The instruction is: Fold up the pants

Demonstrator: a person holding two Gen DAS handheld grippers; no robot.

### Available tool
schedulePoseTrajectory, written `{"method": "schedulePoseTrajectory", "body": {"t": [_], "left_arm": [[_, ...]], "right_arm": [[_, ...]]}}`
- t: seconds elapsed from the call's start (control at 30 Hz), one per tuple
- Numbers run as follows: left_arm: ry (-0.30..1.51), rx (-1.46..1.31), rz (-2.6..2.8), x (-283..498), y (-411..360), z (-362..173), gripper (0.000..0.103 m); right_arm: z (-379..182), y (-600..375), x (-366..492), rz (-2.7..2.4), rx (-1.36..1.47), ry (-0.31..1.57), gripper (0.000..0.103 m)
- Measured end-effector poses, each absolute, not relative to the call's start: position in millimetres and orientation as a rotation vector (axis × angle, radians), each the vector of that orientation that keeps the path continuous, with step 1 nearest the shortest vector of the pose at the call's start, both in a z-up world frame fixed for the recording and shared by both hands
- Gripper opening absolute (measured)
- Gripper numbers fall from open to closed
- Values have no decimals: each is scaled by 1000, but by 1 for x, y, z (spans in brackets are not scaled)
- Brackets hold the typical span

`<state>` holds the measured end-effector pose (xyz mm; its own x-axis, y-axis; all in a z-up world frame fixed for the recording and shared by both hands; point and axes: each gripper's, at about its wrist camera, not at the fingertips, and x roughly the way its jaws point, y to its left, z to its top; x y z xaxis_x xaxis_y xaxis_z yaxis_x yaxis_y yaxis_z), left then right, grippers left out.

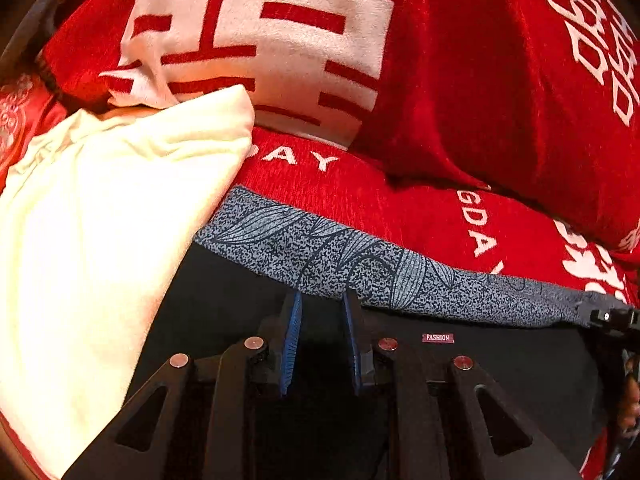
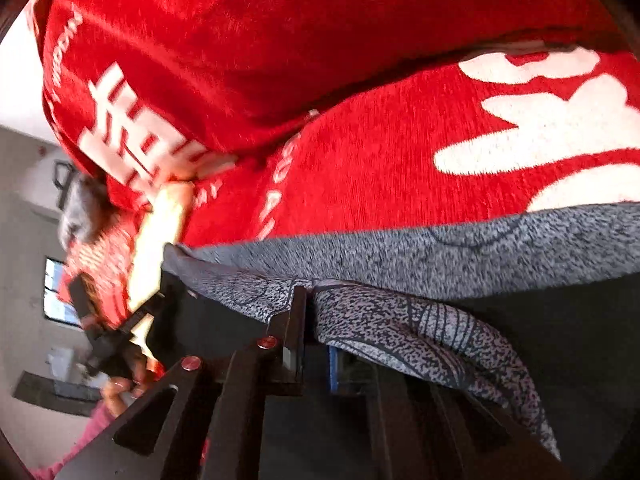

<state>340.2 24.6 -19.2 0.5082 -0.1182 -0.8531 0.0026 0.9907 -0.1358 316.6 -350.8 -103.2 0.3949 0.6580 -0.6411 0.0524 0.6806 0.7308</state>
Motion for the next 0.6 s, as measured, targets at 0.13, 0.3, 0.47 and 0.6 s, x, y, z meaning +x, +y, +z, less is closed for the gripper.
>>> {"method": "schedulePoseTrajectory", "body": {"t": [0.13, 0.3, 0.47, 0.6], "left_arm": [[1042, -102, -46, 328, 18, -3, 65], [985, -20, -150, 287, -19, 28, 69], [1021, 22, -285, 251, -70, 41, 69], [1051, 30, -408, 214, -126, 46, 69]], "right_arm": [[-91, -347, 308, 417, 704, 1113, 15], [-54, -352, 270, 429, 718, 1000, 64], [-25, -378, 200, 403, 715, 935, 64], [-21, -421, 122, 296, 760, 890, 64]]}}
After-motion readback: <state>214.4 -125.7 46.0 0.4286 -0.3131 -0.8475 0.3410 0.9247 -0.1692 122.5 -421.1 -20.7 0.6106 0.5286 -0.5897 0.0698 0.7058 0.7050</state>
